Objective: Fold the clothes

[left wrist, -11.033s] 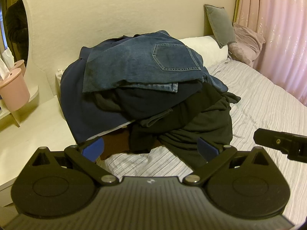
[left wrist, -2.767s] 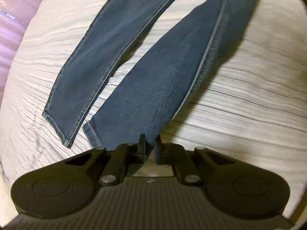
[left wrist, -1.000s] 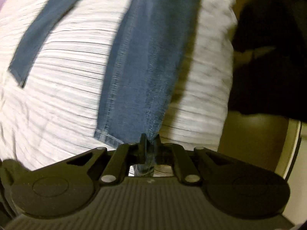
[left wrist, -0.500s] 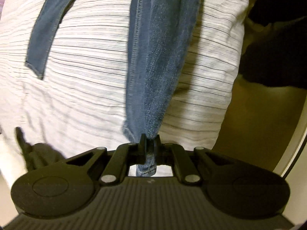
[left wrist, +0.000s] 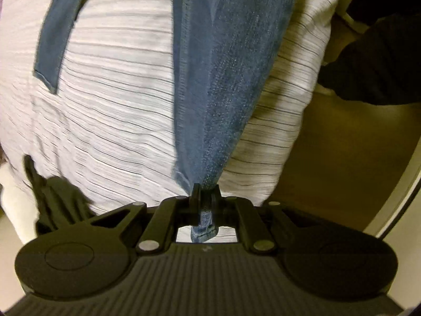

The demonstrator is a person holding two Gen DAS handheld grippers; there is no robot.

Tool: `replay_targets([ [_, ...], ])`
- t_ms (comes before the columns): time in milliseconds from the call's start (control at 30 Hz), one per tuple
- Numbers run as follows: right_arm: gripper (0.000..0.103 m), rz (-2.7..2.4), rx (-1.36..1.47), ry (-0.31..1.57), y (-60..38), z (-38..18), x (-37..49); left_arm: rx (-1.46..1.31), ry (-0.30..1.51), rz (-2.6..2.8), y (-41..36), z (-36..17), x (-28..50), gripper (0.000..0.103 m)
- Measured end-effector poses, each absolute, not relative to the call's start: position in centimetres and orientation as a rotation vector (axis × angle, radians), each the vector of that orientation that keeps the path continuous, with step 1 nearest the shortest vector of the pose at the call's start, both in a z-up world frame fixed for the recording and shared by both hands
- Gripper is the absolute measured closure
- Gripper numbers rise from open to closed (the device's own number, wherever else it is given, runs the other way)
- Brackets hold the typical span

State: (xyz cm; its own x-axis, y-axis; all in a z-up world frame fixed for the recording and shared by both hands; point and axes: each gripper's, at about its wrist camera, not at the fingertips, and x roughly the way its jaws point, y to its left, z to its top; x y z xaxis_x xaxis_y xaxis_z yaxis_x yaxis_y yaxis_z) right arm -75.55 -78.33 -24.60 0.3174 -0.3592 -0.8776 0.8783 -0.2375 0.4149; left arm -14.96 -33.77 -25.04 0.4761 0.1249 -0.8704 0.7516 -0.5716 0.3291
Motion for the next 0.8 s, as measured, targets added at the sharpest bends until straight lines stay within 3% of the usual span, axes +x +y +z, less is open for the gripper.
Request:
replay_targets([
  [33, 0.084, -1.282, 1.335, 0.546, -78.2, -24.2, -75.3, 1.989, 0.721, -1.084, -33.6, -25.1, -15.0, 0.095],
  [67, 0.064, -1.304, 1.323, 0.560, -78.1, -23.7, -75.0, 1.981, 0.721, -1.066, -33.5, -25.0, -15.0, 0.093],
  [100, 0.053, -1.326, 1.310, 0.575, -77.9, -23.2, -74.8, 1.968, 0.731, -1.045, -33.4, -24.8, -14.8, 0.089],
  [133, 0.034, -1.357, 1.264, 0.602, -77.7, -22.3, -74.4, 1.947, 0.746, -1.027, -33.3, -24.5, -14.5, 0.087],
  [167, 0.030, -1.382, 1.220, 0.627, -77.4, -21.3, -74.1, 1.925, 0.758, -1.009, -33.2, -24.2, -14.2, 0.084],
  [333, 0.030, -1.294, 1.064, 0.678, -77.1, -17.9, -70.0, 1.784, 0.724, -0.941, -34.4, -22.3, -12.5, 0.082],
  [467, 0.030, -1.089, 0.967, 0.712, -77.0, -16.8, -63.7, 1.717, 0.591, -0.952, -37.4, -22.3, -11.1, 0.071],
  [800, 0.030, -0.868, 0.826, 0.813, -74.7, -17.2, -46.9, 1.719, 0.184, -1.128, -50.3, -29.8, 0.2, 0.069],
])
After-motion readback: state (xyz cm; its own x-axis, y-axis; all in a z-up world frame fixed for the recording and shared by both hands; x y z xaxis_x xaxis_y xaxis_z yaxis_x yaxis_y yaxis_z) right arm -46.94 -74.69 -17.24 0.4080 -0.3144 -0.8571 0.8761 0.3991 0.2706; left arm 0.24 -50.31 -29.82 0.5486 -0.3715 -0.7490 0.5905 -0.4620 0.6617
